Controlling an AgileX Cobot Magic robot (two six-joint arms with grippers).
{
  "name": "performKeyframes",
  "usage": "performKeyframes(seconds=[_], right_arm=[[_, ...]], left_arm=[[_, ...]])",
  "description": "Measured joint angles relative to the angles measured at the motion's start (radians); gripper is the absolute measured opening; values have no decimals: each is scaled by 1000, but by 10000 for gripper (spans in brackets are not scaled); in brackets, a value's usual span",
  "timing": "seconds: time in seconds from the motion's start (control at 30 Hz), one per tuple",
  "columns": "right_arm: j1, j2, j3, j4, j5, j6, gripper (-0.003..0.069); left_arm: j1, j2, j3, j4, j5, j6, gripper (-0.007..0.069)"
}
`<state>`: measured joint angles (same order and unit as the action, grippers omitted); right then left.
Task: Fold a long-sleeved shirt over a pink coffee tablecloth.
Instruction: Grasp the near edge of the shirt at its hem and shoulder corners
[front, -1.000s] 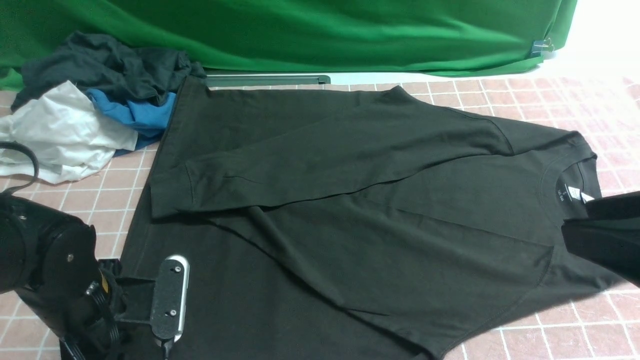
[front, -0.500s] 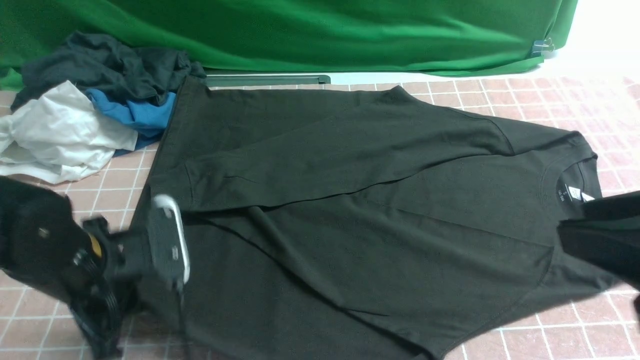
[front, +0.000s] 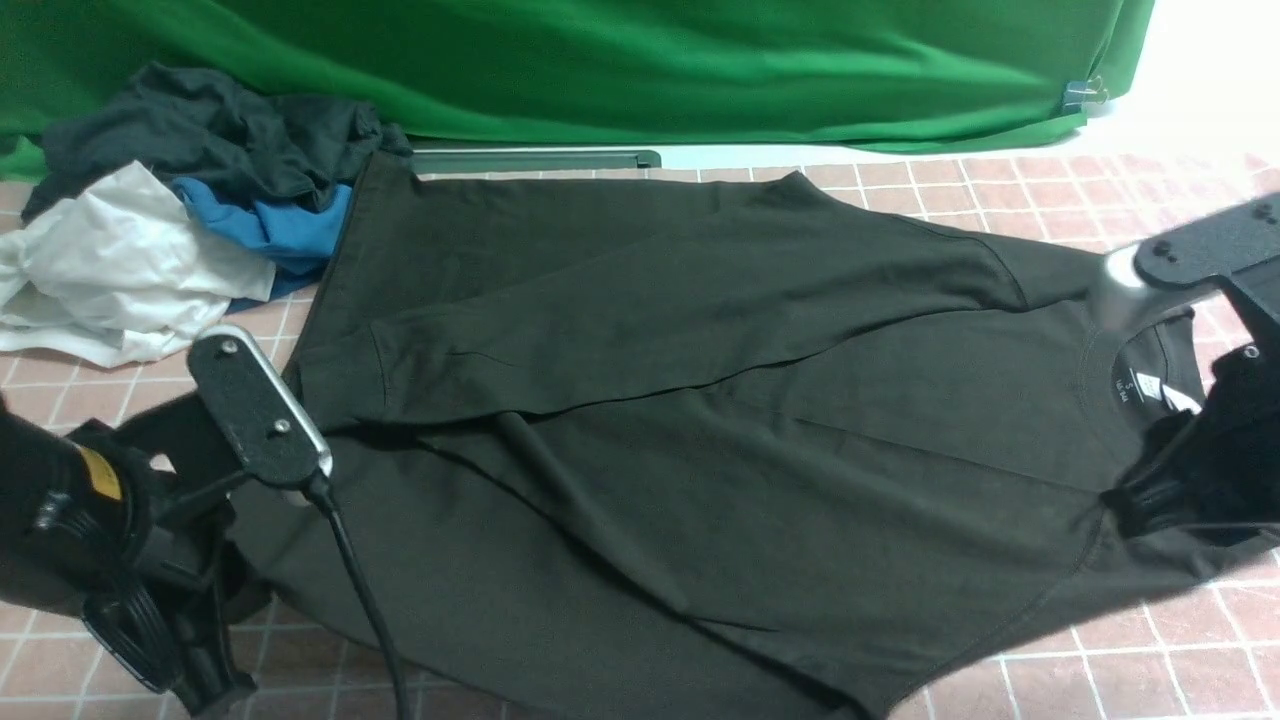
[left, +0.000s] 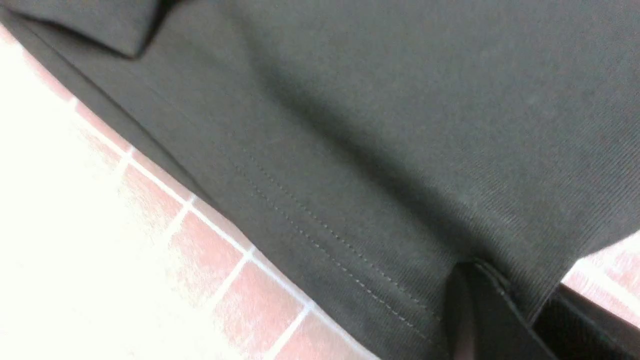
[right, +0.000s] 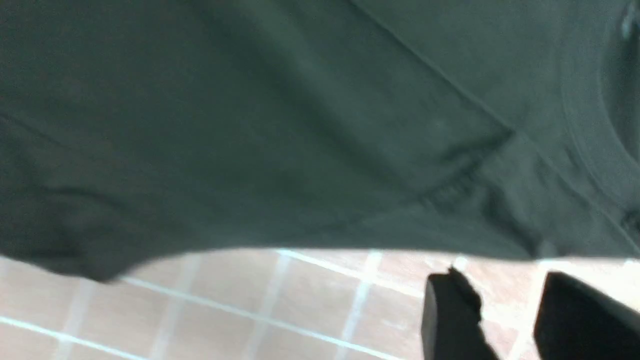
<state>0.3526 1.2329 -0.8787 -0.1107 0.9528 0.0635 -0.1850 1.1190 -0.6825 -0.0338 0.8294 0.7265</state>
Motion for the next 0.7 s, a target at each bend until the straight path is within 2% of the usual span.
performKeyframes(seconds=[0.03, 0.1, 0.27, 0.37, 0.43, 0.53, 0.7], right_arm=[[-11, 9, 0, 10, 0, -23, 240], [-38, 55, 0, 55, -10, -145, 240], [-27, 182, 0, 105, -112, -426, 253], [-22, 272, 6, 111, -198, -589, 313], [-22, 322, 17, 111, -196, -712, 368], [-22, 343, 30, 111, -151, -802, 413], [-22, 339, 51, 92, -132, -871, 425]], left_arm=[[0, -2, 0, -3, -2, 0, 29], [0, -20, 0, -29, -19, 0, 29], [0, -39, 0, -45, -41, -1, 29], [0, -39, 0, -54, -42, -1, 29], [0, -39, 0, -67, -47, -2, 29], [0, -39, 0, -72, -48, -2, 29], [0, -39, 0, -77, -51, -2, 29]])
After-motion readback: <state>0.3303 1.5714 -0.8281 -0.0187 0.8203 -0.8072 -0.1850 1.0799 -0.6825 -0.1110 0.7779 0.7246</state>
